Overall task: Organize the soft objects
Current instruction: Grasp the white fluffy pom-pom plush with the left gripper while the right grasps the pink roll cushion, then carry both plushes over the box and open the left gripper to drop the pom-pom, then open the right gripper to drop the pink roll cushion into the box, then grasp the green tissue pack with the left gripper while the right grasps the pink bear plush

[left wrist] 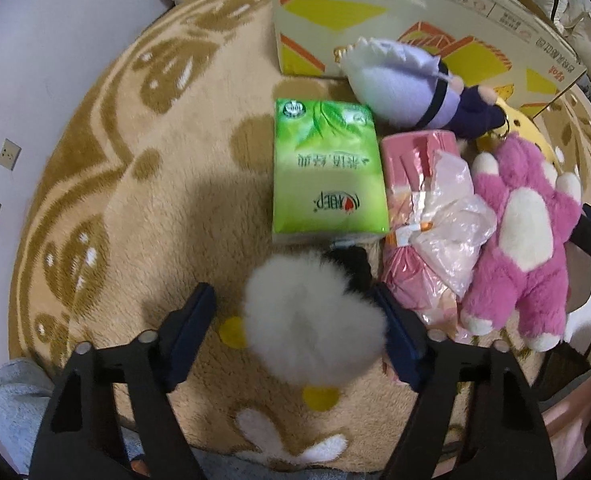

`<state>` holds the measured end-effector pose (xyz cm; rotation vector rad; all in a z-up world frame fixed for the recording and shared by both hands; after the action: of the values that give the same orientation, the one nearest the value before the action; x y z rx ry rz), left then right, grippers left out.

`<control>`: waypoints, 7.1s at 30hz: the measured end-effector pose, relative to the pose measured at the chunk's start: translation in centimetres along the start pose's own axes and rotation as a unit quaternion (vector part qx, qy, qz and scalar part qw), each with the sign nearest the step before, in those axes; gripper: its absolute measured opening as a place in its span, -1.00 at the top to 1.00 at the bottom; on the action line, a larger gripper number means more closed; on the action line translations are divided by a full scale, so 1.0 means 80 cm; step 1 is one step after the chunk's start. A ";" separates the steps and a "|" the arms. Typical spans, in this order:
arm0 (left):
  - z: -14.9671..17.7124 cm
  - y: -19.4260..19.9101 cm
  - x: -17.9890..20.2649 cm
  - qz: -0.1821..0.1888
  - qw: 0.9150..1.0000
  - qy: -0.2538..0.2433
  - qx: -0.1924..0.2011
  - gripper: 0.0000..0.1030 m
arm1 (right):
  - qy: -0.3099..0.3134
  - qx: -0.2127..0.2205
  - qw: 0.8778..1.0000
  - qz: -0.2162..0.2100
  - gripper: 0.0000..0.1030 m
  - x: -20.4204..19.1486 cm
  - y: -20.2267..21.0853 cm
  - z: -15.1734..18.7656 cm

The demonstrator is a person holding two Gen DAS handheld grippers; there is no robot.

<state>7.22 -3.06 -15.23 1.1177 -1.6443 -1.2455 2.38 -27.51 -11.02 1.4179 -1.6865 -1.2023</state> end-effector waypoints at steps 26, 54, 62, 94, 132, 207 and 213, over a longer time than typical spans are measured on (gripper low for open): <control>0.023 0.080 -0.016 0.011 0.991 0.017 0.131 0.33 | 0.011 0.067 0.997 -0.028 0.28 -0.012 0.044 0.007; -0.060 0.198 0.030 -0.070 0.930 -0.051 0.358 0.33 | 0.067 0.250 0.966 -0.008 0.29 -0.035 0.145 -0.069; -0.116 0.197 0.037 -0.057 0.926 -0.054 0.369 0.32 | 0.079 0.269 0.960 -0.005 0.29 -0.046 0.137 -0.130; -0.202 0.080 0.070 -0.048 0.953 -0.100 0.282 0.21 | 0.065 0.220 0.972 -0.040 0.15 -0.026 0.022 -0.183; -0.097 0.152 0.023 -0.080 0.959 -0.058 0.264 -0.94 | 0.020 0.227 0.973 -0.038 -1.00 -0.027 0.102 -0.112; -0.073 -0.017 -0.002 -0.009 0.999 -0.033 0.033 -0.44 | 0.018 0.015 0.995 -0.092 0.18 -0.092 -0.054 -0.037; -0.067 -0.019 -0.001 -0.010 0.999 -0.032 0.032 -0.07 | 0.019 0.039 0.995 -0.092 0.20 -0.089 -0.040 -0.039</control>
<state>12.54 -4.77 -15.49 1.1475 -1.7352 -1.2611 8.09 -21.42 -12.06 1.6646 -1.6217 -1.2106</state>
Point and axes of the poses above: each gripper's, at about its wrist camera, not at the fingertips, and y roughly against the way its jaws point, x to its right, z to its underside, the point moved 1 cm from there along -y, roughly the way its jaws point, and after that the axes turned 5 degrees about z, right-handed, at the moved point
